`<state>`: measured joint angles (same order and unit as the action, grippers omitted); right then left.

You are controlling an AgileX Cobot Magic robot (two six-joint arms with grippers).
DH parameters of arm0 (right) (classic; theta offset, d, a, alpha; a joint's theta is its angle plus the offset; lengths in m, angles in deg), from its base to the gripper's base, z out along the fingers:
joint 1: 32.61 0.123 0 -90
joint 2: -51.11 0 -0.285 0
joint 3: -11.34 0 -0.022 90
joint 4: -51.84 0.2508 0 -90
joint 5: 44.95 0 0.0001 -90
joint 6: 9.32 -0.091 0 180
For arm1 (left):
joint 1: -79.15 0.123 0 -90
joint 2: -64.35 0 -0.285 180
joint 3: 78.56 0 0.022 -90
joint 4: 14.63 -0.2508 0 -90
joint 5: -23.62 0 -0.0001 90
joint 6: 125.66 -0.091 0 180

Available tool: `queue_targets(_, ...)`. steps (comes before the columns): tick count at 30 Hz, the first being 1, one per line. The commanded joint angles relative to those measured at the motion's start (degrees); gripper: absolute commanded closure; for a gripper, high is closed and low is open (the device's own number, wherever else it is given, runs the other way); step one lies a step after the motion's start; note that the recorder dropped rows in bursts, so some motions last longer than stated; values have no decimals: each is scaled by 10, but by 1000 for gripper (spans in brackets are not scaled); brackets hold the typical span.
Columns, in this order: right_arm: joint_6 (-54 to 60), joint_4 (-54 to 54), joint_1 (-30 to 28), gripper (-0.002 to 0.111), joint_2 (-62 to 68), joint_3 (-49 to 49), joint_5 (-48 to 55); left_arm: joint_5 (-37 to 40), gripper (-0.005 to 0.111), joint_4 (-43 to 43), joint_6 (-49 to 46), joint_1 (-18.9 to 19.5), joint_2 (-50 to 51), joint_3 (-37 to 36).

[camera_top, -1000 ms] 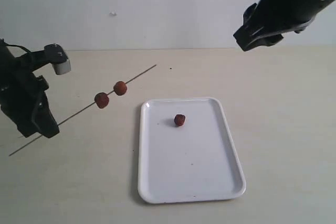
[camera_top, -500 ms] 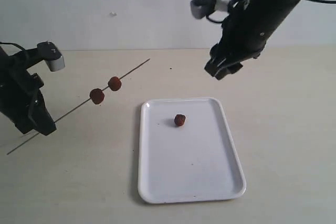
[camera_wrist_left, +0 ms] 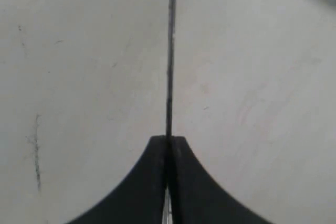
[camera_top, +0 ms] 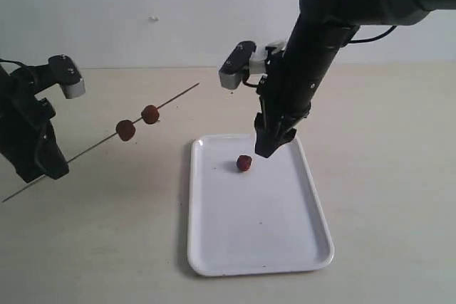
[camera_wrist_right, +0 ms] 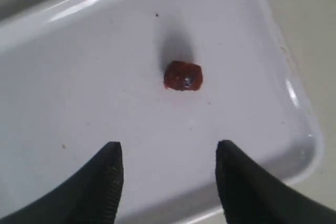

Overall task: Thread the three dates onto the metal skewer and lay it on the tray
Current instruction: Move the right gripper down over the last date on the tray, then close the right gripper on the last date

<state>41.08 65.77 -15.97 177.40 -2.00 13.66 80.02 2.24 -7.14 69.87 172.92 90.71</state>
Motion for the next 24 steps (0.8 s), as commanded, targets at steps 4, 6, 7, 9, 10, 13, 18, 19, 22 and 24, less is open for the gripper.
queue_targets(4, 21, -8, 17, 55, 46, -6, -13, -2, 107, -12, 4, 1, -2, 1)
queue_targets(6, 24, -8, 20, 55, 53, -8, -16, 1, 107, -12, 4, 1, -2, 1)
queue_targets(7, 32, -8, 20, 55, 56, -10, -16, 1, 107, -12, 4, 1, -2, 1)
queue_targets(9, 35, -4, 20, 55, 63, -18, -17, 1, 107, -12, 4, 1, -2, 1)
queue_targets(10, 35, -6, 20, 55, 68, -21, -18, 1, 107, -12, 4, 1, -2, 1)
queue_targets(13, 25, -10, 20, 55, 79, -34, -29, 1, 107, -12, 4, 1, -2, 1)
queue_targets(18, 6, -9, 20, 55, 98, -62, -25, 1, 107, -6, 4, 1, -2, 1)
queue_targets(19, 5, -6, 20, 55, 103, -68, -23, 1, 107, -6, 4, 1, -2, 1)
queue_targets(22, 4, -10, 27, 55, 115, -81, -18, 1, 107, 4, 4, 1, -2, 1)
queue_targets(24, 4, -7, 27, 55, 119, -81, -27, 1, 107, 4, 4, 1, -2, 1)
